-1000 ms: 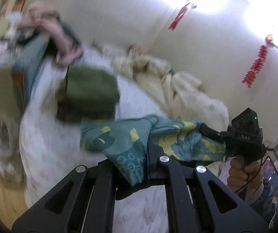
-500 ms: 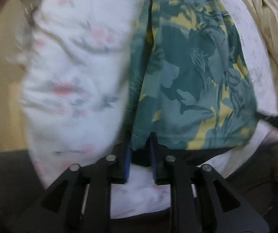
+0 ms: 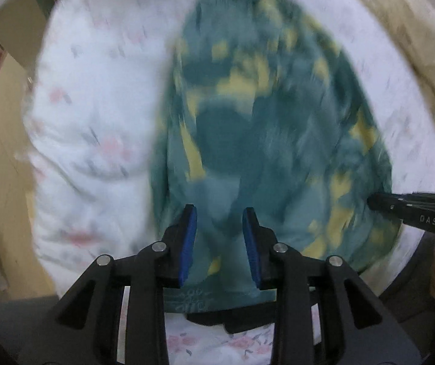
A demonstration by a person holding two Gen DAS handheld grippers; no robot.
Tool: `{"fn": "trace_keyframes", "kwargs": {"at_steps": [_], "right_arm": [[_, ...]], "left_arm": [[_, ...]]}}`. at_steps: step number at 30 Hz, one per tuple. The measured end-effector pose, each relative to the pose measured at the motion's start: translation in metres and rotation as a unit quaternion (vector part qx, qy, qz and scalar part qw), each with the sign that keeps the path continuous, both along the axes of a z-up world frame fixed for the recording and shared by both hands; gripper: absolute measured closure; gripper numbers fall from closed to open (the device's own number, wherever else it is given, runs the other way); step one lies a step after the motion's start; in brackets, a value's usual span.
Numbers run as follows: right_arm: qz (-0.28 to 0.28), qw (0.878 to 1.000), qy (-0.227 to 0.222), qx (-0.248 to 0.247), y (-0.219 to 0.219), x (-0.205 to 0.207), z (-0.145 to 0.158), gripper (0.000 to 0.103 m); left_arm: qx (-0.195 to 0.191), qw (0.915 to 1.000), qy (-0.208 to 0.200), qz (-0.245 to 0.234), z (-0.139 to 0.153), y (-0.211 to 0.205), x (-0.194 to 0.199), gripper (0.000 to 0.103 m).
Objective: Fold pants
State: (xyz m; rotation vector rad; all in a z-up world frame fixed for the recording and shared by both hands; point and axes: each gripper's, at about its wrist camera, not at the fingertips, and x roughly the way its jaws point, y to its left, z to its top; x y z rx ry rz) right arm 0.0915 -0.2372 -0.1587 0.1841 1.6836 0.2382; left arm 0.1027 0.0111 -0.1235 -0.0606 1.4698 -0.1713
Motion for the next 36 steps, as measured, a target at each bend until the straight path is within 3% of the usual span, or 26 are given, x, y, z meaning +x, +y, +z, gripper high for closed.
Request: {"fn": "trace_keyframes", "kwargs": {"at_steps": [2, 5, 7, 10, 11, 12, 13, 14, 15, 19, 24, 25, 28, 34, 36], "right_arm": [[0.007, 1.0, 0.019, 0.0, 0.0, -0.007, -0.005, 0.093], [0.048, 0.997, 0.051, -0.011, 0.005, -0.016, -0.001, 0.093], [0.076, 0.995, 0.063, -0.017, 0.008, -0.02, 0.006, 0.091], [0.09, 0.996, 0.022, 0.003, 0.009, -0.007, 0.035, 0.088], [0.085, 0.996, 0.0, 0.019, 0.007, 0.002, 0.046, 0.087], [0.074, 0.996, -0.03, 0.04, 0.004, 0.018, 0.06, 0.079], [0.062, 0.995, -0.06, 0.057, -0.001, 0.033, 0.071, 0.07], [0.053, 0.993, -0.079, 0.065, -0.005, 0.042, 0.079, 0.047], [0.043, 0.991, -0.103, 0.078, -0.009, 0.057, 0.088, 0.037], [0.017, 0.981, -0.148, 0.126, -0.023, 0.118, 0.103, 0.037], [-0.002, 0.974, -0.165, 0.152, -0.025, 0.196, 0.085, 0.037], [-0.003, 0.974, -0.165, 0.154, -0.023, 0.209, 0.079, 0.037], [-0.007, 0.975, -0.151, 0.164, -0.015, 0.241, 0.062, 0.037], [0.014, 0.982, -0.112, 0.149, 0.007, 0.275, 0.01, 0.038], [0.02, 0.981, -0.094, 0.166, 0.014, 0.28, -0.005, 0.044]], "left_arm": [[0.011, 0.9989, 0.045, -0.012, -0.02, 0.001, -0.014, 0.076], [0.025, 0.9977, 0.048, -0.041, -0.015, 0.0, -0.029, 0.076], [0.018, 0.9973, 0.063, -0.032, -0.009, 0.006, -0.033, 0.076], [-0.004, 0.9982, 0.051, -0.03, 0.013, 0.014, -0.025, 0.076], [-0.011, 0.999, 0.035, -0.024, 0.025, 0.019, -0.015, 0.07], [-0.019, 0.9994, 0.019, -0.019, 0.036, 0.023, -0.003, 0.064], [-0.024, 0.9996, 0.007, -0.014, 0.044, 0.027, 0.009, 0.049], [-0.03, 0.9995, -0.012, -0.002, 0.055, 0.033, 0.028, 0.041], [-0.032, 0.9992, -0.024, 0.007, 0.061, 0.037, 0.04, 0.041], [-0.055, 0.996, -0.064, 0.03, 0.073, 0.053, 0.119, 0.041], [-0.082, 0.995, -0.057, 0.003, 0.04, 0.033, 0.213, 0.043], [-0.093, 0.9942, -0.053, -0.008, 0.035, 0.028, 0.223, 0.043], [-0.07, 0.9947, -0.067, -0.033, 0.02, 0.013, 0.247, 0.044], [-0.109, 0.9913, -0.013, -0.073, -0.025, -0.001, 0.279, 0.045], [-0.11, 0.9904, -0.012, -0.084, -0.032, -0.005, 0.282, 0.049]]}}
